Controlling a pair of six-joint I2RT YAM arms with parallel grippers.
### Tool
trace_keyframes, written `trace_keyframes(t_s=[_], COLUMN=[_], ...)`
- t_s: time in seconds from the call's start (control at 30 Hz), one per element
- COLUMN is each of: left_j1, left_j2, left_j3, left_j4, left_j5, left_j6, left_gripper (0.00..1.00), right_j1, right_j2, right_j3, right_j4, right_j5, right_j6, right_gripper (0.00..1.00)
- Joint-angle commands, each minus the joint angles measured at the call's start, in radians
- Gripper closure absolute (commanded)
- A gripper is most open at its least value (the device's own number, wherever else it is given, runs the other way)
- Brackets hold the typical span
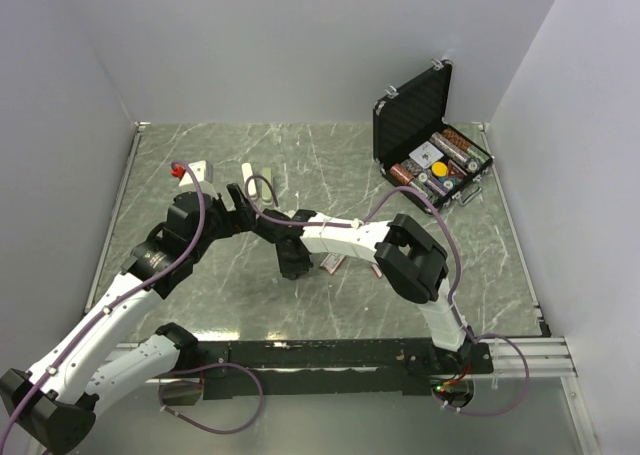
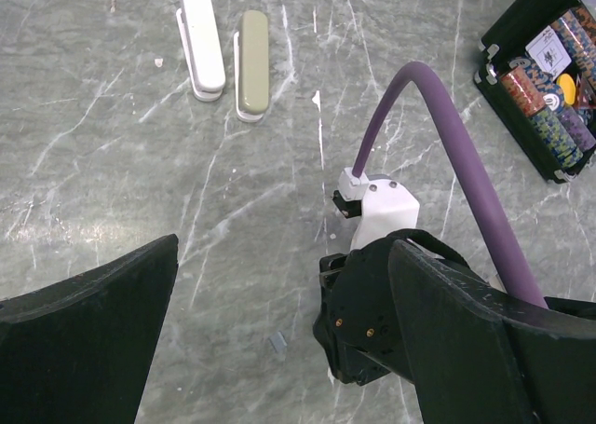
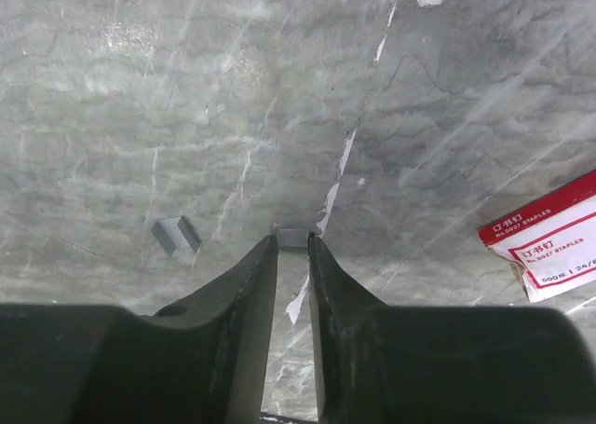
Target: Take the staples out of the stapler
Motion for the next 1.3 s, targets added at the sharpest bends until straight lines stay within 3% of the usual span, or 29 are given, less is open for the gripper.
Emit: trace_keyframes(t_s=[0.0,0.3,0.63,1.0,1.27], left_j1=[-0.005,-0.005,-0.005,-0.003,-0.005], left_j2=[-0.015,-0.011,-0.004,0.010,0.010], left_j3=[0.000,0.004,-0.001,-0.004,-0.012], left_j4=[0.028,0.025,0.034,0.037,0.059], left_j5=[0.026,0.025,0.028,0.034,0.055], left_j6=[-0.002,0.001,0.005,0.009,0.015], left_gripper=[0.01,0.01,0.01,0.01,0.01], right_j1=[0.003,0.004,-0.011,-0.134,-0.241], right_j2=[0.005,-0.041,-0.245,-0.464,-0.656], right_j3=[0.016,0.003,-0.087,-0.219,-0.441], right_j4=[-0.027,-0.020,-0.020,-0.033,0.038], right_j5=[0.016,0.062,0.180,0.262,0.239], right_j6=[0.004,-0.013,-0.075,-0.213,-0.282], right_gripper=[0.74,0.78,0.78,0.80,0.79])
